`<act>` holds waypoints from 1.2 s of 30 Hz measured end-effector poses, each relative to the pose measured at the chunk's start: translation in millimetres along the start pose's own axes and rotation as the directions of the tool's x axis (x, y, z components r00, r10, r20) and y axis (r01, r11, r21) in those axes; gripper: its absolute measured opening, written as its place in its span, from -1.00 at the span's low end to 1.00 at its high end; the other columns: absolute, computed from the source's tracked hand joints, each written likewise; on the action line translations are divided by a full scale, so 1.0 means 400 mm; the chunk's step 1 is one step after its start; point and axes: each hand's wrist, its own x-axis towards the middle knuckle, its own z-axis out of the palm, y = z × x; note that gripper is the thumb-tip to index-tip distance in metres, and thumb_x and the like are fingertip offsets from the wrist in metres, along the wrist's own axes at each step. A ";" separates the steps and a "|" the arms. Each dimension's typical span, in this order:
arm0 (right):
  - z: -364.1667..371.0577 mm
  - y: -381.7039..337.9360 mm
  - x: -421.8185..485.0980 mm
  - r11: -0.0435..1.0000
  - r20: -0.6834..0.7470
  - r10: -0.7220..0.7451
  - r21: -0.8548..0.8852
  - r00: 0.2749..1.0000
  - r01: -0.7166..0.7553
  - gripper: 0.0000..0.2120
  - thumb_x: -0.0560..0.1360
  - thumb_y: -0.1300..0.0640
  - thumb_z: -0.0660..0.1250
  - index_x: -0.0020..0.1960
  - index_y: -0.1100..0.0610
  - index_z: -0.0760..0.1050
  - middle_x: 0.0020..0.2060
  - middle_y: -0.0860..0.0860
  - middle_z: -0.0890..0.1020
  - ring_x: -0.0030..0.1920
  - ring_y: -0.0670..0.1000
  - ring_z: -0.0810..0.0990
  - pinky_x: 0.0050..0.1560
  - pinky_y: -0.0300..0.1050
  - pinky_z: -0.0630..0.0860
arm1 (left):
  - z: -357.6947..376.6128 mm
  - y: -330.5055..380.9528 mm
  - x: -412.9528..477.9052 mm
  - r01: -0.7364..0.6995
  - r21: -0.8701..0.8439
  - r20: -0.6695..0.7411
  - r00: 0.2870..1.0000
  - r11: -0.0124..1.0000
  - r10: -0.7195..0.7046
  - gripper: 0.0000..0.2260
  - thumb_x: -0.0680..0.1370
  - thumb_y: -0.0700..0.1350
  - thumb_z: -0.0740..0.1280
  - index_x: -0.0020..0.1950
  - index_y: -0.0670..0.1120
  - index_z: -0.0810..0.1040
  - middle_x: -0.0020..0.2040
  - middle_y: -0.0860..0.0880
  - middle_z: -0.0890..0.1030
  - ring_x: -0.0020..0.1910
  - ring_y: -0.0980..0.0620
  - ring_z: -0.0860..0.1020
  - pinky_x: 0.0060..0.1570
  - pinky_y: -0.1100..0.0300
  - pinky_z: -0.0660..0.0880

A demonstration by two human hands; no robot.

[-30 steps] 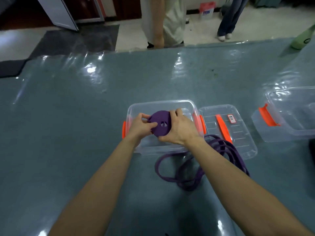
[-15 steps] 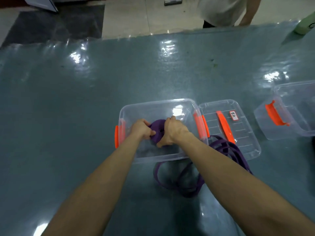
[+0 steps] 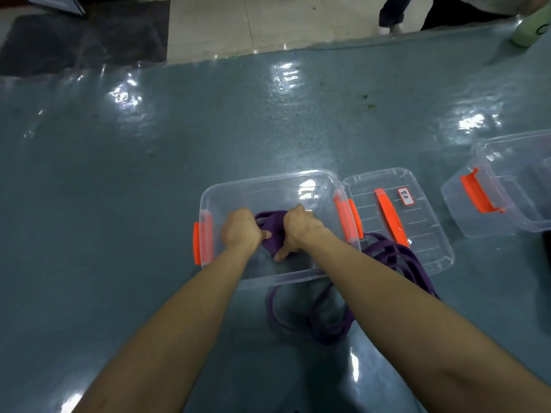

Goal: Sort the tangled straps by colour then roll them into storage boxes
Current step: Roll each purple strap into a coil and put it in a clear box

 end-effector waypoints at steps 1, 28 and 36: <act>-0.009 0.007 -0.014 1.000 0.006 -0.018 0.017 1.000 0.017 -0.08 0.34 -0.39 0.62 0.44 0.20 0.50 0.30 0.15 0.58 0.34 0.15 0.61 0.28 -0.04 0.55 | -0.003 0.000 -0.002 -0.010 0.015 0.012 1.000 1.000 0.009 -0.54 0.41 0.11 0.71 -0.01 -0.11 0.54 -0.05 -0.10 0.66 -0.03 -0.20 0.69 -0.09 0.01 0.57; 0.457 0.475 -0.387 0.594 -0.191 0.613 0.751 0.766 -0.289 -0.66 0.42 -0.08 0.57 0.04 0.10 0.59 0.00 0.17 0.72 0.10 0.28 0.70 0.07 0.06 0.61 | 0.104 -0.020 -0.431 -0.461 0.457 -0.432 0.633 0.761 0.643 -0.50 0.77 0.18 0.12 0.50 -0.12 0.55 0.43 -0.15 0.61 0.43 -0.23 0.53 0.56 -0.25 0.30; 0.430 0.484 -0.510 0.519 -0.316 0.513 0.855 0.798 0.005 -0.79 0.47 0.14 0.47 -0.01 0.07 0.45 -0.17 0.08 0.70 -0.17 0.23 0.71 -0.13 0.08 0.63 | 0.190 -0.074 -0.528 -0.762 0.396 -0.456 0.321 0.512 0.830 -0.73 0.65 -0.10 0.39 0.33 -0.14 0.59 0.28 -0.12 0.56 0.27 -0.22 0.57 0.38 -0.06 0.43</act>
